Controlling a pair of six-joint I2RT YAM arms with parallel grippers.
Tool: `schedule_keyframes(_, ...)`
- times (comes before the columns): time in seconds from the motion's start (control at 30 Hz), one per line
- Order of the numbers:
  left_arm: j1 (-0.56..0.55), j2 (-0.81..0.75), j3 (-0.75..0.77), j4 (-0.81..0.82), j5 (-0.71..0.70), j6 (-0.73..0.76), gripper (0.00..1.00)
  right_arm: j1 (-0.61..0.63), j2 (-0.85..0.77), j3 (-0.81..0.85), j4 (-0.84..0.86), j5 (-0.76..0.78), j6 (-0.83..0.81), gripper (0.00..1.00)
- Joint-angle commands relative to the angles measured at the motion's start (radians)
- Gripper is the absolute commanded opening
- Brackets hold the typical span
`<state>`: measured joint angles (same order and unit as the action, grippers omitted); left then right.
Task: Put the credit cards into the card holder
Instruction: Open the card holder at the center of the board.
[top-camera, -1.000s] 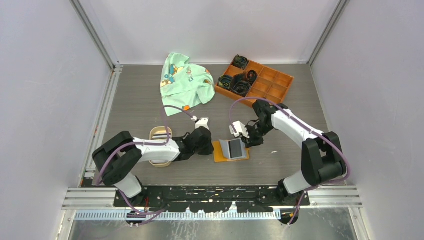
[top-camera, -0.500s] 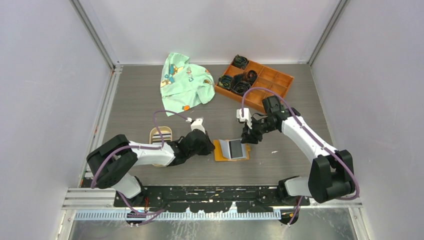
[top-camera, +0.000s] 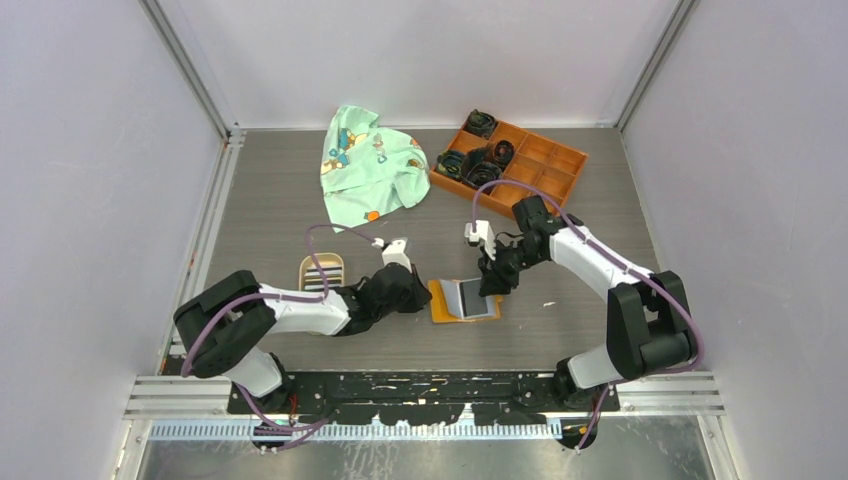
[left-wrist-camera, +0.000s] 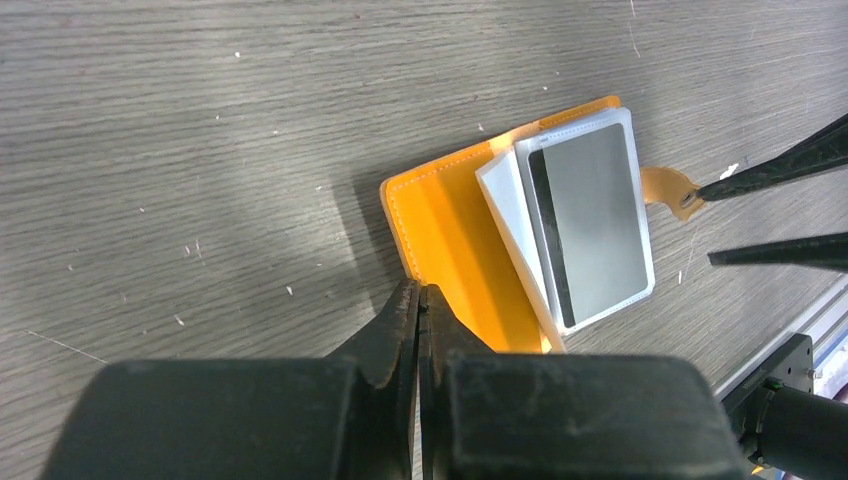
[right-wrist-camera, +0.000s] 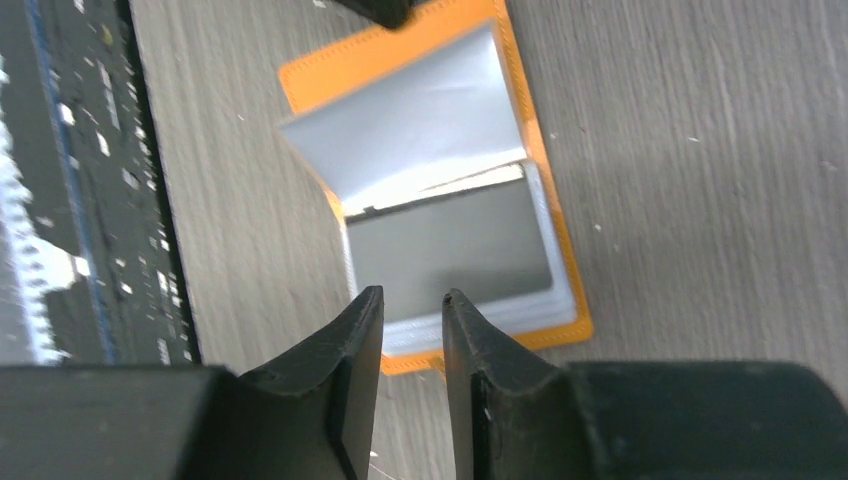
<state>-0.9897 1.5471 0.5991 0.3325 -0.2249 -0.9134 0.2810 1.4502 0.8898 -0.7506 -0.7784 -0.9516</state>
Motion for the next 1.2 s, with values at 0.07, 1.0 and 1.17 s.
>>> schedule_keyframes(0.07,-0.035,-0.044,-0.040,0.085,-0.093,-0.055,0.00,0.047,-0.010,0.060,0.072,-0.086,0.414,0.37)
schedule_keyframes(1.0,-0.094,-0.040,-0.050,0.131,-0.200,-0.050,0.00,-0.049,0.157,-0.010,0.212,0.213,1.154,0.65)
schedule_keyframes(1.17,-0.096,-0.035,-0.048,0.132,-0.199,-0.048,0.00,-0.050,0.183,-0.005,0.211,0.193,1.155,0.65)
